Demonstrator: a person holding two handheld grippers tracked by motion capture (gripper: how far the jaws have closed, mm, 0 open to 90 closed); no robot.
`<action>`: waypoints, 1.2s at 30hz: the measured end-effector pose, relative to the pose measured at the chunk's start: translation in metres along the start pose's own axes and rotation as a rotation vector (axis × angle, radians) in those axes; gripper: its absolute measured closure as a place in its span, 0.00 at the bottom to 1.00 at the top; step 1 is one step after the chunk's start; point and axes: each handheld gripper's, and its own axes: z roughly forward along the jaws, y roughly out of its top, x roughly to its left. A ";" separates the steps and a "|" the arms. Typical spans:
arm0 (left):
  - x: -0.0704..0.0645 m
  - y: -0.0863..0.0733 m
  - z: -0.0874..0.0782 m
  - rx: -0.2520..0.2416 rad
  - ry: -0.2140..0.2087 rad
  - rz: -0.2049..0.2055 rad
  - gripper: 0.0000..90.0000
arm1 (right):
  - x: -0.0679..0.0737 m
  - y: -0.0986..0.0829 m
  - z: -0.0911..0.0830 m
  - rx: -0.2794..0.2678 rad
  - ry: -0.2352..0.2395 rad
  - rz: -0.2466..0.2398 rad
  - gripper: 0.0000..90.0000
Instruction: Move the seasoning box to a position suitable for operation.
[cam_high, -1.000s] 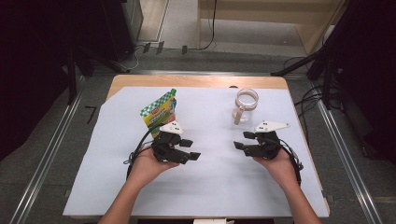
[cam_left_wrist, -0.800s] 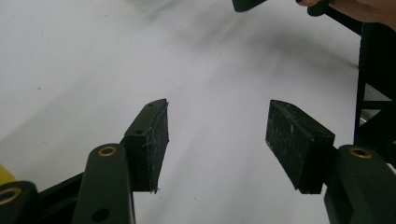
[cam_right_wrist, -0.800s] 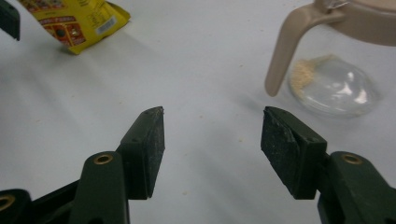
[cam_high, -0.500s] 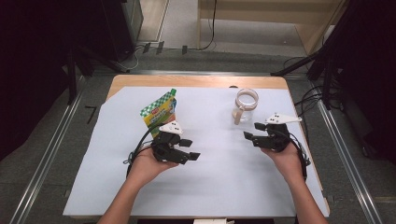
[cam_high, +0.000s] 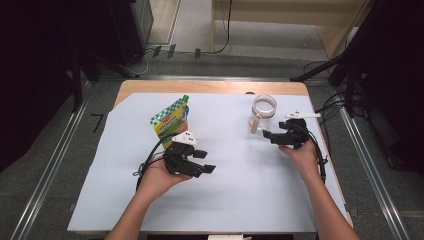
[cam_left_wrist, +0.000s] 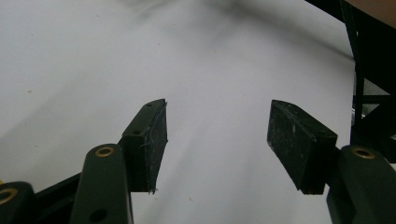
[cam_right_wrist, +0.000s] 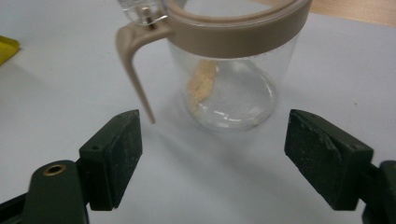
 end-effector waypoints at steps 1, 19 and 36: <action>0.000 0.000 0.000 0.000 0.000 0.000 0.43 | -0.002 0.000 0.004 -0.009 -0.002 0.008 0.22; 0.001 0.000 0.000 -0.004 -0.004 -0.002 0.43 | -0.011 0.016 0.052 -0.113 0.007 0.016 0.11; 0.003 -0.001 0.000 -0.008 -0.003 -0.009 0.43 | -0.002 0.020 0.068 -0.148 -0.040 -0.008 0.12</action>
